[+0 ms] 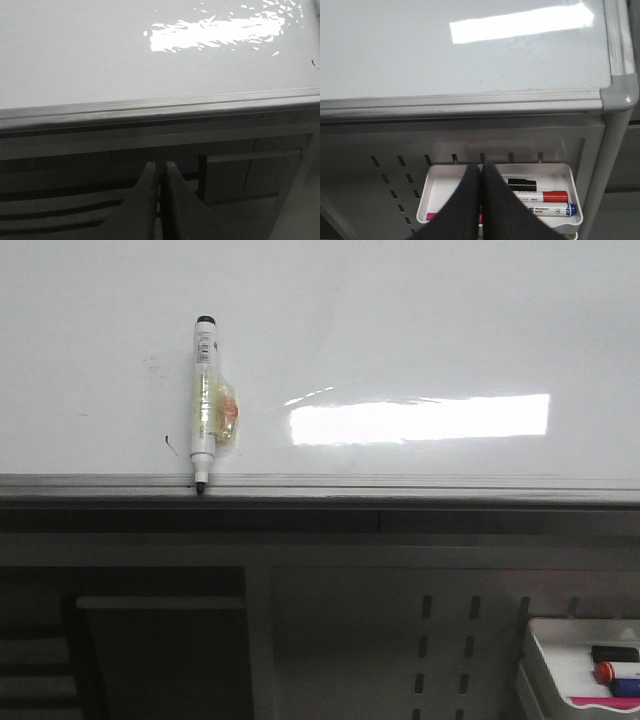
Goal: Write number 4 on whiteboard
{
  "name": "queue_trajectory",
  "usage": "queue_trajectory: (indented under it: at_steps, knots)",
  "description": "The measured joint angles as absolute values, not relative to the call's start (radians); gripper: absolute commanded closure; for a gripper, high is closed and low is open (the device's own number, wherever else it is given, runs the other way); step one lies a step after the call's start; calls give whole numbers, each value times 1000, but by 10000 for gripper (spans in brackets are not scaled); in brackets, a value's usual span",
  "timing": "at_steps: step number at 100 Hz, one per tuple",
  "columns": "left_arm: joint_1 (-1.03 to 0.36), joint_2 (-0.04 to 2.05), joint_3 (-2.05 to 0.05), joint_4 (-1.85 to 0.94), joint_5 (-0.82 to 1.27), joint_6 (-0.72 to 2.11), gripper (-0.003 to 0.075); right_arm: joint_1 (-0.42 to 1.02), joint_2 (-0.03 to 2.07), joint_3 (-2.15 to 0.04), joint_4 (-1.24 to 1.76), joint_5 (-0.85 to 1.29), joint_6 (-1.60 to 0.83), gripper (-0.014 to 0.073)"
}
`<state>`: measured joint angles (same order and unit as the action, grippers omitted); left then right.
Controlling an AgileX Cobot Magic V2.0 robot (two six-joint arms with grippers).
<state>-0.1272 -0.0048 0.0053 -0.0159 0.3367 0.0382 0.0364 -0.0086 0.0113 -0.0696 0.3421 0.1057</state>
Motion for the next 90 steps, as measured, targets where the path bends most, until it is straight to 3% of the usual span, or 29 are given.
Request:
queue_trajectory:
  at_steps: [71, 90]
  knots:
    - [-127, -5, 5, -16, 331, 38, 741, 36, -9, 11, -70, 339, 106, 631]
    - [-127, -5, 5, -16, 202, 38, 741, 36, -9, 16, -74, 178, 106, 631]
